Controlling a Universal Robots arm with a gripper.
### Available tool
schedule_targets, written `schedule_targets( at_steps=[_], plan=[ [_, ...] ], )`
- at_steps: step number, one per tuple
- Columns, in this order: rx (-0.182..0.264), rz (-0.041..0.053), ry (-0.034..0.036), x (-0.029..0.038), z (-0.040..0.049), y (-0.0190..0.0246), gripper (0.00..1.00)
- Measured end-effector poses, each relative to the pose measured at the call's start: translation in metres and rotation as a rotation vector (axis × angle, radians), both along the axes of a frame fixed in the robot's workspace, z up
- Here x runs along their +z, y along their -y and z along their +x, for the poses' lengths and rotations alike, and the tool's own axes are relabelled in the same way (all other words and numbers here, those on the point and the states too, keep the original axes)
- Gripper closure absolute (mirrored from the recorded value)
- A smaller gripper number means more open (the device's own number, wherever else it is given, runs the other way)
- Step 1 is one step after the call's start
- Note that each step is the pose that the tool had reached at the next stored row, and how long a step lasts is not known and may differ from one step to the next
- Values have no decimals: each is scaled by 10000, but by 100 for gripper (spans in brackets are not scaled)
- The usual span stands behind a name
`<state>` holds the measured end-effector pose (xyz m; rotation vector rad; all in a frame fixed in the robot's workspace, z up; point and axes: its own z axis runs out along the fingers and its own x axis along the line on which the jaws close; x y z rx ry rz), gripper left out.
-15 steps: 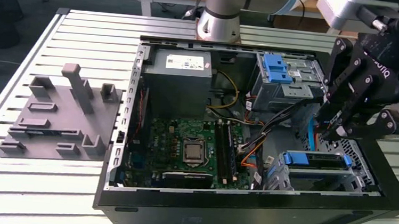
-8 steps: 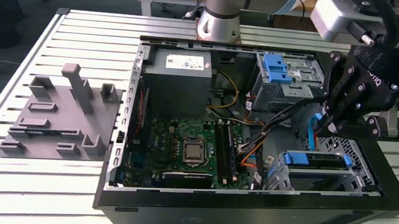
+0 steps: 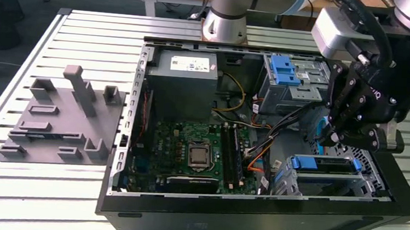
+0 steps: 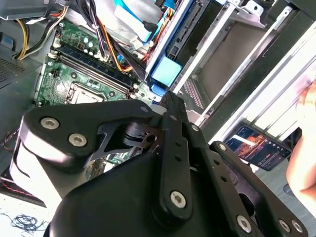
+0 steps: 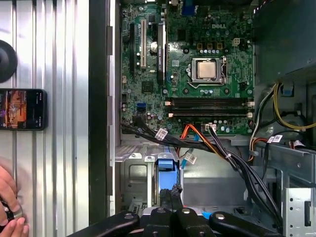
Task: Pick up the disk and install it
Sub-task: 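Insert the disk into the insertion slot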
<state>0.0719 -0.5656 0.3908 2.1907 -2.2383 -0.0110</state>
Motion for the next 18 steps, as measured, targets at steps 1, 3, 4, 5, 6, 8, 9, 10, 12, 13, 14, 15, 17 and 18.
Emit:
schedule_targets(
  at_steps=[1,3,4,5,6,8,9,10,12,13,14,15,17,18],
  plan=[
    [0,-2,0,-3,0,0,89],
    [0,-2,0,-4,0,0,89],
    [0,-2,0,-4,0,1,89],
    [0,-1,0,-5,0,1,89],
    [0,0,0,-5,0,0,89],
    [0,2,0,-10,0,0,89],
    [0,2,0,-19,0,1,89],
    [0,2,0,-33,0,1,89],
    [0,-1,0,-68,0,0,89],
    [0,1,0,-87,0,0,89],
    [0,0,0,-104,0,0,89],
    [0,0,0,-124,0,0,89],
    [0,0,1,-156,0,0,89],
    [0,0,1,-162,0,0,89]
  ],
)
